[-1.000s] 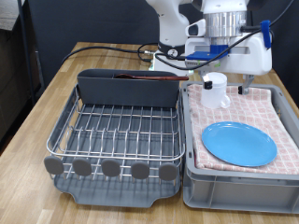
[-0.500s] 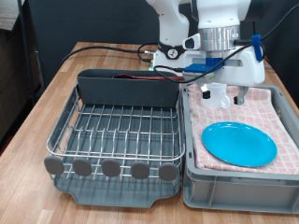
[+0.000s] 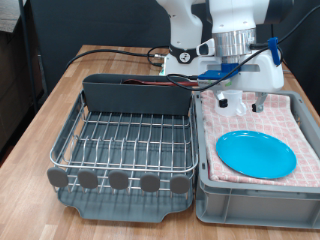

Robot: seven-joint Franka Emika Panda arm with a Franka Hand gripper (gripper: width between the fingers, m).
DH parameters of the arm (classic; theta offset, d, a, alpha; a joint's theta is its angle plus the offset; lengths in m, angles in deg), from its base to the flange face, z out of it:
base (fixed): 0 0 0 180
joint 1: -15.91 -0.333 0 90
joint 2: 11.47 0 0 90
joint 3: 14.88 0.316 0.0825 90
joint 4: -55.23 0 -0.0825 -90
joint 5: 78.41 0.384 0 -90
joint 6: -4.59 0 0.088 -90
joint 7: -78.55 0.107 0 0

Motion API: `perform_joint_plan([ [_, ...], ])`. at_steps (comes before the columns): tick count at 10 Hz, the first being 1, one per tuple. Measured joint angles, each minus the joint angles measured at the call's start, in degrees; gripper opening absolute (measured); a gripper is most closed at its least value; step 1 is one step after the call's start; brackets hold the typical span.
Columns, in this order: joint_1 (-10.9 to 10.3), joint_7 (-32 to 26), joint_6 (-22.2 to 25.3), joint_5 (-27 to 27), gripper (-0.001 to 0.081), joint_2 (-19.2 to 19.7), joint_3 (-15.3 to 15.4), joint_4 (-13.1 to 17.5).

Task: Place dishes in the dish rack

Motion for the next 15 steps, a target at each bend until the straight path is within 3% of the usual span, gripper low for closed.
perform_joint_plan([
  [2, 0.0, -1.6, -0.7, 3.4, 0.0802, 0.0, 0.6, -1.0],
  [4, 0.0, -7.3, -1.7, 10.2, 0.0802, 0.1, 1.4, -2.0],
  [7, 0.1, -20.7, -3.3, 24.8, 0.0802, 1.2, 2.7, -2.7],
  [9, 0.1, -27.1, -3.9, 31.4, 0.0802, 2.3, 3.3, -2.7],
  [15, 0.1, -38.7, -4.3, 43.4, 0.0802, 5.7, 4.7, -0.5],
])
